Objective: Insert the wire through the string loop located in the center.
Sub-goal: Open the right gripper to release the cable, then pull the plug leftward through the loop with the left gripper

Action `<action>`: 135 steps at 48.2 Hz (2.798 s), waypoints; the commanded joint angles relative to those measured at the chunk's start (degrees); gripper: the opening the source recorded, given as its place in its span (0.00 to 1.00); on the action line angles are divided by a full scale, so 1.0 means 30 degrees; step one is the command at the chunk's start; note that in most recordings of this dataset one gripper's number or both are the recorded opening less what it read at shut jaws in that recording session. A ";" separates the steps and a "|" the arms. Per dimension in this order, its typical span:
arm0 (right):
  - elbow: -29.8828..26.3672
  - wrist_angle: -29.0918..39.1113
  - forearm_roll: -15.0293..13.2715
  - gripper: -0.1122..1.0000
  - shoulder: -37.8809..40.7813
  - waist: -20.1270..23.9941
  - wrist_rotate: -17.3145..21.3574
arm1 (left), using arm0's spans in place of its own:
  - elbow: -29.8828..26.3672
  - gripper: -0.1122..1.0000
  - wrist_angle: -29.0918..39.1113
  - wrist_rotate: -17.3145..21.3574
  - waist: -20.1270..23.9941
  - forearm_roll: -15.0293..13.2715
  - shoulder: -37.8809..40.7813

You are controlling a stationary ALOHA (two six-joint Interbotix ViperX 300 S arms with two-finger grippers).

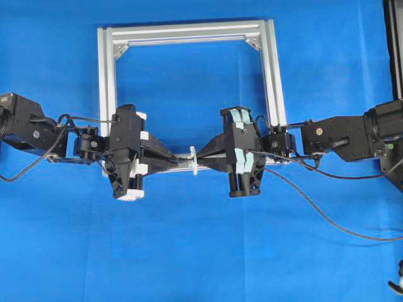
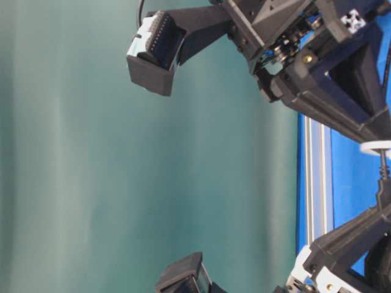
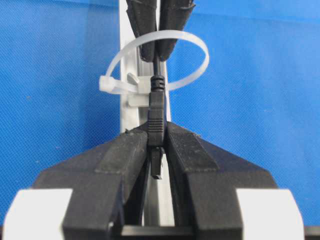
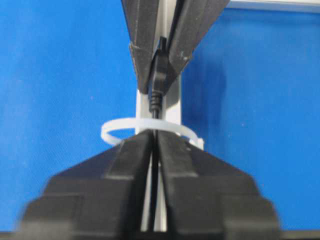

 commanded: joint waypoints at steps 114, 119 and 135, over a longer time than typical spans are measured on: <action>0.0088 0.0000 -0.0059 0.97 -0.0469 0.0439 -0.0029 | 0.8643 0.17 0.2344 -0.0908 -0.0439 0.0029 -0.9111; 0.0059 0.0000 -0.0029 0.97 -0.0469 0.0498 0.0000 | 0.8643 0.17 0.2344 -0.0850 -0.0410 0.0029 -0.9111; -0.0029 0.0527 -0.0029 0.97 -0.0469 0.0557 0.0000 | 0.8643 0.81 0.2373 -0.0762 -0.0234 0.0029 -0.9170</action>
